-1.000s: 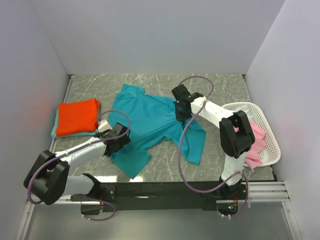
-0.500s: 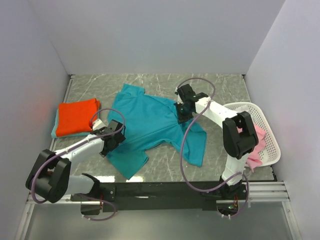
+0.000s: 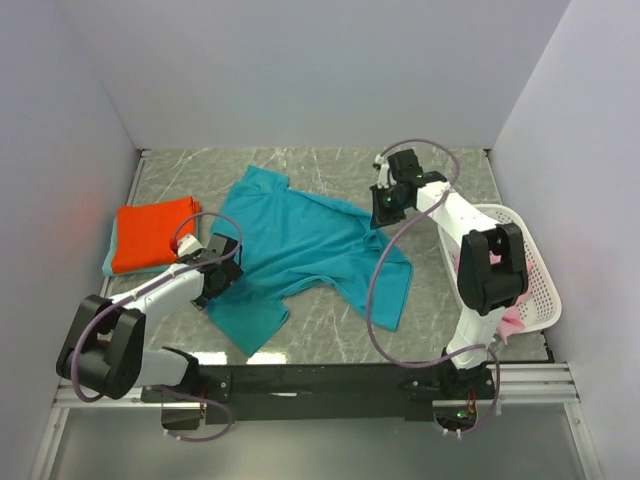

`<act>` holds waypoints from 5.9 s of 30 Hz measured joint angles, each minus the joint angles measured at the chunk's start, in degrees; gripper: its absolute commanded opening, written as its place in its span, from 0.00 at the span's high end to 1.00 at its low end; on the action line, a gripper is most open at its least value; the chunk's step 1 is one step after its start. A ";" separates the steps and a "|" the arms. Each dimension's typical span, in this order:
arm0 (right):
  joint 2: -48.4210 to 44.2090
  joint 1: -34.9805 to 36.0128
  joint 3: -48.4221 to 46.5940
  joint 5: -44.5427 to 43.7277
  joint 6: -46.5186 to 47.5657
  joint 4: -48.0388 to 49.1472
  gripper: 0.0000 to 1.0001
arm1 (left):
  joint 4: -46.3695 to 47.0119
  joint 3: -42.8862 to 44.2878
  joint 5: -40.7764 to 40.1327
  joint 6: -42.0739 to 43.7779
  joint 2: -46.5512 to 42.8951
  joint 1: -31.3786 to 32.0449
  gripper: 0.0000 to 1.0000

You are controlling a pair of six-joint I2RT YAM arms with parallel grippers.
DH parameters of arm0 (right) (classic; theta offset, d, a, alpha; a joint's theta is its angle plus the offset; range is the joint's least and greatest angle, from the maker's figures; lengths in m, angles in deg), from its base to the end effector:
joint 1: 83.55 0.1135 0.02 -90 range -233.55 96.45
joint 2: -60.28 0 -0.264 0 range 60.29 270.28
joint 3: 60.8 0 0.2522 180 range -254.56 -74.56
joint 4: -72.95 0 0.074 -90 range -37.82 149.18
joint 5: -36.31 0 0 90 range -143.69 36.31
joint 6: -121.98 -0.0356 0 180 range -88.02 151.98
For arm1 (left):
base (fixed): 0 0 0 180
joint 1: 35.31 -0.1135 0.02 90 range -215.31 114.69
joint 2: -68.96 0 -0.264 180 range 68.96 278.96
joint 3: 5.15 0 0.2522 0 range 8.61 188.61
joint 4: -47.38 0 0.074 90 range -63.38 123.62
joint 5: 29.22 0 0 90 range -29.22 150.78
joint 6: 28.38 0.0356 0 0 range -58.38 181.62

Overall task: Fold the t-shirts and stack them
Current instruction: Flatten the tshirt out

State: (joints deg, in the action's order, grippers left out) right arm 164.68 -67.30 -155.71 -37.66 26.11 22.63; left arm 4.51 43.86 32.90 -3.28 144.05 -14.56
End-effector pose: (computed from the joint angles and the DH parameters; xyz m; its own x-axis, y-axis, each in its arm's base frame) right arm 0.3705 0.1182 0.2341 -0.8666 -0.1502 -0.4758 -0.3153 0.9040 0.2889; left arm 0.2083 -0.0611 0.1593 -0.5116 -0.6622 -0.5476 -0.7241 0.6753 -0.1401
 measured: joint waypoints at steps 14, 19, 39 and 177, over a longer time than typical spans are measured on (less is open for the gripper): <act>12.20 -6.25 -23.87 -16.15 2.21 -4.85 0.94 | -0.39 0.15 -0.42 2.75 0.50 -1.27 0.01; 24.17 -9.97 -38.86 -24.33 -0.37 -7.21 0.58 | -0.20 0.13 0.02 4.09 0.48 -1.29 0.01; -11.74 7.63 -5.49 -29.46 -8.46 -2.78 0.23 | 4.39 10.32 6.80 10.03 -5.49 -0.31 0.01; 32.06 -6.36 -42.62 -9.53 -17.03 -10.23 0.03 | -2.67 80.59 19.58 24.83 60.04 -6.88 0.00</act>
State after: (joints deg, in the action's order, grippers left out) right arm 196.75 -73.66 -198.33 -47.19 9.09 12.40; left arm 1.85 124.44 52.48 21.55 204.09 -21.44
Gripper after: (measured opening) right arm 0.972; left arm 0.995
